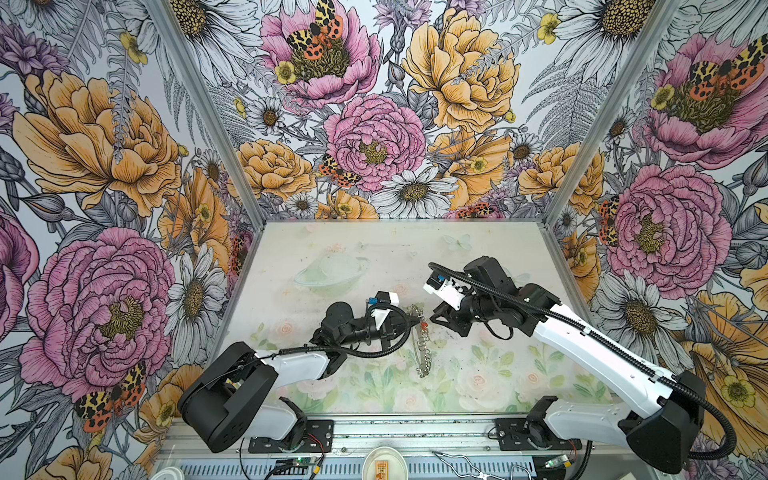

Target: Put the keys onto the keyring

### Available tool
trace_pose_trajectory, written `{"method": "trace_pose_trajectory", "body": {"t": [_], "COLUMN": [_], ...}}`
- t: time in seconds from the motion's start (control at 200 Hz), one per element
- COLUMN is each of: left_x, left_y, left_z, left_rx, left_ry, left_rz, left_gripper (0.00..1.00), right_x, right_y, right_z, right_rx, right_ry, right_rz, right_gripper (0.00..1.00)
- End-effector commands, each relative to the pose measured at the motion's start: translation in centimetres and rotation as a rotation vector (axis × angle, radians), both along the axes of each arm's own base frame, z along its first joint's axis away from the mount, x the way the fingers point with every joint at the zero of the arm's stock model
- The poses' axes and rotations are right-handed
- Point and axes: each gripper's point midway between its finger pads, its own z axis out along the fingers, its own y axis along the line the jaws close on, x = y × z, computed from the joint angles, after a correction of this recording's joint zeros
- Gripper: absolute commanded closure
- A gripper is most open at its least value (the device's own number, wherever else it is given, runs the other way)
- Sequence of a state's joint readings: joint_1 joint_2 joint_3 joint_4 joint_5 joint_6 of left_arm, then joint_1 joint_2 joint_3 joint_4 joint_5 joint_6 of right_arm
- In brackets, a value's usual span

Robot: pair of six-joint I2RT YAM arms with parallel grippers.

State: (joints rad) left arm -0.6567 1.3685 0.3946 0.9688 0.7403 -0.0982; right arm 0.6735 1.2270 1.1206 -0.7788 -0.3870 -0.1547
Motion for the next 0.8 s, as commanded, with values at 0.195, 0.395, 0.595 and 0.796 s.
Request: {"method": "trace_pose_trajectory", "body": {"t": [0.195, 0.395, 0.595, 0.796], "left_x": [-0.5, -1.2, -1.3, -0.9], "left_y": [0.0, -0.3, -0.7, -0.7], "left_z": [1.6, 1.7, 1.6, 2.0], "left_rx": [-0.047, -0.056, -0.057, -0.075], "left_ry": [-0.044, -0.036, -0.033, -0.048], "left_rz": [-0.028, -0.075, -0.083, -0.056], "left_gripper": [1.00, 1.00, 1.00, 1.00], "right_x": [0.4, 1.0, 0.5, -0.2], "right_y": [1.6, 1.7, 2.4, 2.7], "right_z": [0.2, -0.2, 0.2, -0.6], "right_rx": [0.026, 0.011, 0.053, 0.062], "right_ry": [0.000, -0.004, 0.019, 0.051], "right_rz": [0.019, 0.000, 0.026, 0.048], "right_gripper": [0.75, 0.80, 0.81, 0.81]}}
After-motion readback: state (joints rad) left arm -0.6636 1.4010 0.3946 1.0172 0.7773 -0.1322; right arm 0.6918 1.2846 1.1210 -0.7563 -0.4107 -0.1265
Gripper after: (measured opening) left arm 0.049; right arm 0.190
